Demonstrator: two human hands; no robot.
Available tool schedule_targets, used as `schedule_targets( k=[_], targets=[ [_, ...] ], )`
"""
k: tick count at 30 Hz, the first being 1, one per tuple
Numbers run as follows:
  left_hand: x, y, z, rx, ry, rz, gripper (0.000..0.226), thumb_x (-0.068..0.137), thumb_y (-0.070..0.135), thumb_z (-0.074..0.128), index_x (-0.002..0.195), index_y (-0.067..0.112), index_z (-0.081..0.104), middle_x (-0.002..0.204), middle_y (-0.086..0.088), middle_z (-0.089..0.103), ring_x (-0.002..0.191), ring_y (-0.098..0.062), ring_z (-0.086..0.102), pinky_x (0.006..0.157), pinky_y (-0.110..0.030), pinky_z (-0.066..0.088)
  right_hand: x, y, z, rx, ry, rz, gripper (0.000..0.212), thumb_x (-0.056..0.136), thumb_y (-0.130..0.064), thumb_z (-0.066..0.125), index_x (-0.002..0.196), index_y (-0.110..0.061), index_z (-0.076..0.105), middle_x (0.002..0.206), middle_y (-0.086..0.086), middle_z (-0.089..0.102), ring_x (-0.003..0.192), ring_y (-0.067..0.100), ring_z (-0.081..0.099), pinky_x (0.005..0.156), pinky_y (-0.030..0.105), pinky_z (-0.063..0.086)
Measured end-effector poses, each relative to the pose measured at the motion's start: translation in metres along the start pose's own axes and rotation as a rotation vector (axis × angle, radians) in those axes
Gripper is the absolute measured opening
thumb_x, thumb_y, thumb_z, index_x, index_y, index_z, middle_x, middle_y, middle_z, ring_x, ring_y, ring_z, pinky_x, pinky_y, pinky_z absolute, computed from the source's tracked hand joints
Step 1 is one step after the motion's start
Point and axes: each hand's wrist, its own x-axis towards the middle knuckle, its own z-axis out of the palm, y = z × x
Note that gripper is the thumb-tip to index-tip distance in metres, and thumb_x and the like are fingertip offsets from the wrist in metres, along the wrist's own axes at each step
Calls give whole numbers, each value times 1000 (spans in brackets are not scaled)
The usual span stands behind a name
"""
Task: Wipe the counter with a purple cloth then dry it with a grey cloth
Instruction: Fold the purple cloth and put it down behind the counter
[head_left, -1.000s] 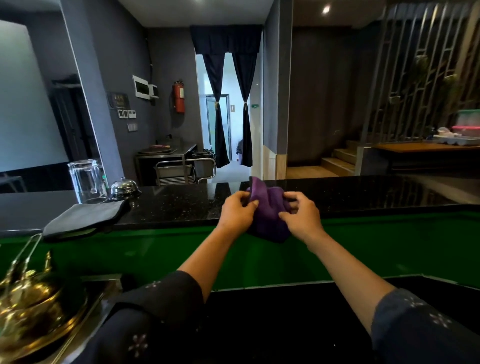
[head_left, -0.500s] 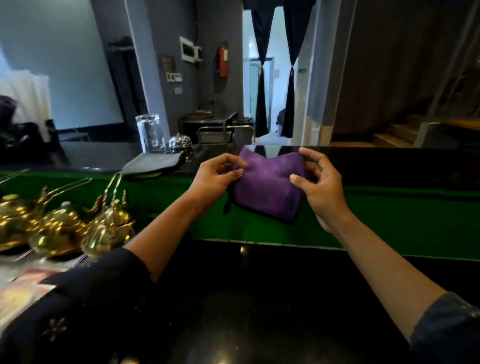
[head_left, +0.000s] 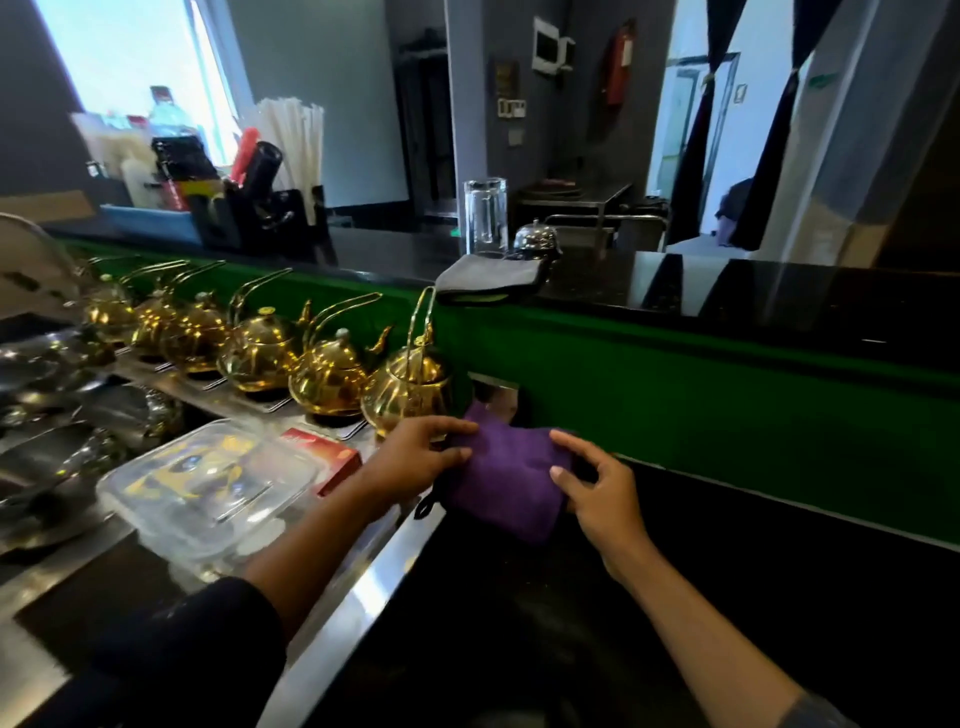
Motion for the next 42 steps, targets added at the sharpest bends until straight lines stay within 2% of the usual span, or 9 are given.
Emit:
schedule_targets(
  k=[2,9,14,18,22,28,34,38,42],
  targets=[
    [-8,-14,-2,42,21,-36,38,87,9,65,122,22,62,121,-3,60,108,-17,59,90,-31,52,-6,16,16,45,2,54,49,84,4,66,97,-42,72,120,-1,66,113,21,62,94,53,51],
    [-5,-39,-4,301,159,-13,44,88,3,57,132,13,56,139,-6,47,128,-21,45,109,-27,33,-10,41,55,138,6,177,48,86,6,62,107,-37,67,124,2,63,114,21,61,94,50,52],
    [8,-44,-8,414,132,-32,45,90,2,51,135,9,52,144,-8,43,132,-23,41,106,-23,28,-4,51,68,137,24,255,45,87,8,60,105,-33,67,122,6,64,110,24,64,93,51,52],
    [11,-50,-6,491,69,-90,46,89,3,51,135,8,51,140,-14,43,128,-28,44,101,-22,30,-7,57,67,173,22,360,41,90,9,55,122,-16,62,113,7,65,96,20,67,79,39,59],
    [15,-53,-9,584,-26,-84,50,91,8,52,140,10,44,143,-12,37,130,-28,41,107,-25,29,-11,62,67,153,-8,390,41,91,6,55,123,-20,61,119,9,64,96,21,68,65,35,59],
    [24,-44,-12,597,-32,-27,49,93,12,54,141,10,43,141,-10,33,131,-24,35,109,-24,24,-13,54,69,202,48,345,37,92,-2,58,123,-21,62,118,6,65,97,22,68,67,36,60],
    [17,-55,-11,584,-40,-78,56,92,22,58,143,15,38,147,-10,27,133,-27,35,111,-30,27,-17,54,71,216,-31,475,40,94,-6,56,132,-20,54,123,13,64,101,28,67,53,30,56],
    [7,-62,-10,350,43,-134,81,84,24,69,147,16,20,145,-14,39,130,-27,43,107,-35,38,-18,53,70,281,-16,502,40,95,-2,51,134,-13,52,122,19,64,90,26,66,46,27,53],
    [5,-60,-12,346,96,-192,85,86,21,68,149,12,11,135,-18,50,115,-26,54,92,-31,44,-17,50,70,310,-29,520,38,97,-3,48,134,-10,52,116,16,65,84,22,65,46,28,52]
  ],
)
